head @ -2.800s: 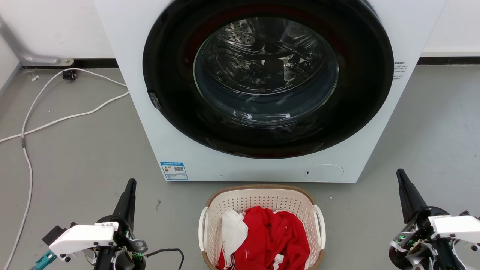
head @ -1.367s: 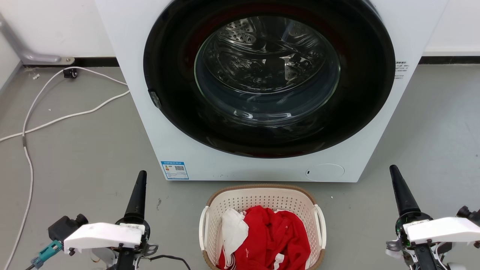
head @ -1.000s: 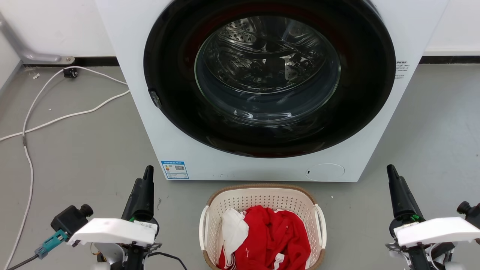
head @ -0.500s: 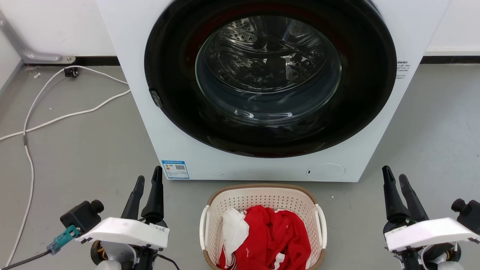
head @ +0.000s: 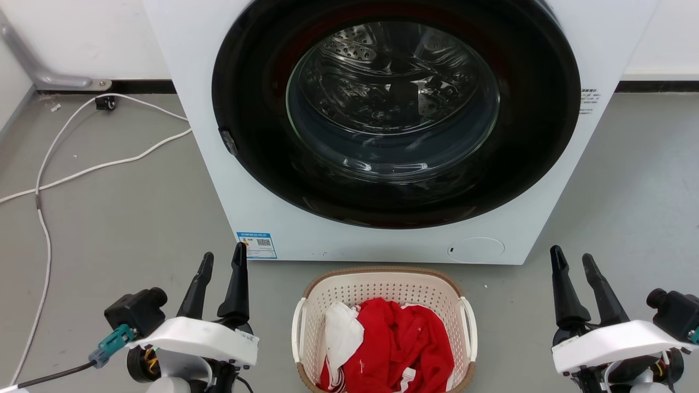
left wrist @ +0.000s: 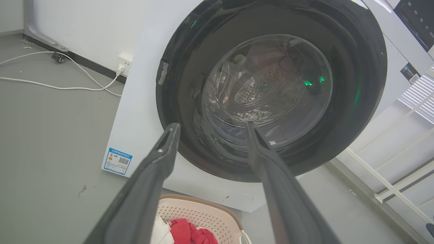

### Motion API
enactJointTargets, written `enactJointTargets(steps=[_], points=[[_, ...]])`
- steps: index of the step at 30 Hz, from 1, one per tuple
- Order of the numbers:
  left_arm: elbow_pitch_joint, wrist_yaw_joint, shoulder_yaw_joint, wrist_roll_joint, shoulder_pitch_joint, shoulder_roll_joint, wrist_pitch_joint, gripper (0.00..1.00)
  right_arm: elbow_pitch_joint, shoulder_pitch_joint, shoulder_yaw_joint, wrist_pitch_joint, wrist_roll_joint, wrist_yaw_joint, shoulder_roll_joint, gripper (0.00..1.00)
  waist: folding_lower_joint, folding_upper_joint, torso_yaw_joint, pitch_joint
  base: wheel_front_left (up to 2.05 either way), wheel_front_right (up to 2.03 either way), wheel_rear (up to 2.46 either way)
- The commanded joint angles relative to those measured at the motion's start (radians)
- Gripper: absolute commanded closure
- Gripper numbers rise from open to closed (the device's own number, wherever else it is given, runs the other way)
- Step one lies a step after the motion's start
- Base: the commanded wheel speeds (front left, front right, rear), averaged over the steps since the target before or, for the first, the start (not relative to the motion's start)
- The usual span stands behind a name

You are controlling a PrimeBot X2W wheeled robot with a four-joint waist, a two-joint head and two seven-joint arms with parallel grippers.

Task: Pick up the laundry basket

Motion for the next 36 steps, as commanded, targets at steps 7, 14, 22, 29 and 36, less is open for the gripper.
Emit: enactJointTargets(steps=[7, 14, 22, 29, 36], points=[[-0.003, 0.004, -0.01, 0.089, -0.024, 0.007, -0.026, 0.0, -0.022, 0.0, -0.004, -0.009, -0.101, 0.002, 0.0, 0.0, 0.0, 0.0, 0.002, 0.001, 0.0, 0.0, 0.0], [0.002, 0.01, -0.02, 0.167, -0.027, 0.009, -0.043, 0.0, -0.031, 0.006, -0.017, -0.011, -0.184, 0.002, 0.001, 0.0, 0.0, 0.0, 0.003, 0.003, 0.0, 0.0, 0.0], [0.003, 0.017, -0.025, 0.245, -0.028, 0.011, -0.062, 0.0, -0.042, 0.015, -0.019, -0.018, -0.269, 0.002, 0.001, 0.0, 0.0, 0.0, 0.003, 0.003, 0.0, 0.0, 0.0], [0.011, 0.021, -0.026, 0.3, -0.027, 0.01, -0.077, 0.0, -0.05, 0.022, -0.015, -0.026, -0.334, 0.002, 0.001, 0.0, 0.0, 0.0, 0.001, 0.005, 0.0, 0.0, 0.0], [0.013, 0.026, -0.029, 0.357, -0.028, 0.009, -0.091, 0.0, -0.052, 0.023, -0.013, -0.031, -0.396, 0.002, 0.002, 0.0, 0.0, 0.0, 0.002, 0.007, 0.0, 0.0, 0.0]])
